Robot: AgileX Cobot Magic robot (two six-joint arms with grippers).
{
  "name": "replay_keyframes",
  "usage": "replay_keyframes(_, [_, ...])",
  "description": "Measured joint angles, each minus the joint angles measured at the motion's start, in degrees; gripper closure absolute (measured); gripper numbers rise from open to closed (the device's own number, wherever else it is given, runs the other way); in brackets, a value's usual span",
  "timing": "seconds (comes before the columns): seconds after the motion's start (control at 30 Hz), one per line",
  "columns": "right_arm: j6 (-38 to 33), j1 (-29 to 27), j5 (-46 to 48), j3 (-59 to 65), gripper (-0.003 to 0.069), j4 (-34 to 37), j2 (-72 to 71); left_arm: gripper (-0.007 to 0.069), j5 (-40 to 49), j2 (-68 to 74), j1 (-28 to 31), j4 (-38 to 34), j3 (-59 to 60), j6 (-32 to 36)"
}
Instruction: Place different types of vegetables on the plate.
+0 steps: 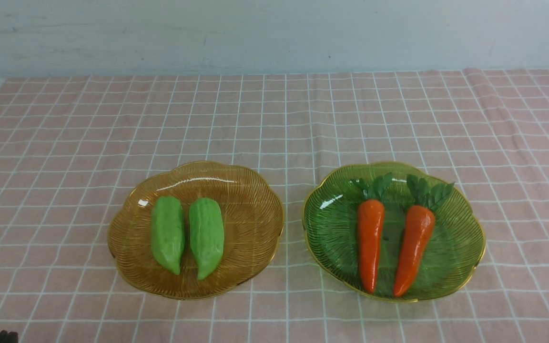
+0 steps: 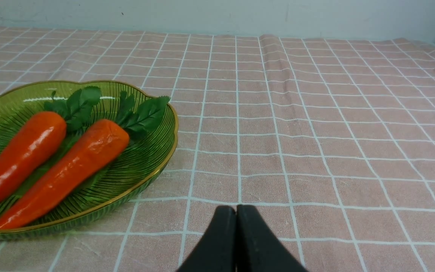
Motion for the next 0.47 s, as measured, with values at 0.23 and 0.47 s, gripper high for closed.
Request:
replay_keyframes(0.23, [0.0, 0.0, 0.0, 0.0, 0.0674, 0.0, 0.0, 0.0628, 0.1, -0.5, 1.7, 0.0, 0.0, 0.0])
replay_keyframes(0.47, [0.0, 0.0, 0.0, 0.0, 0.0674, 0.0, 0.0, 0.0628, 0.1, -0.5, 1.7, 0.0, 0.0, 0.0])
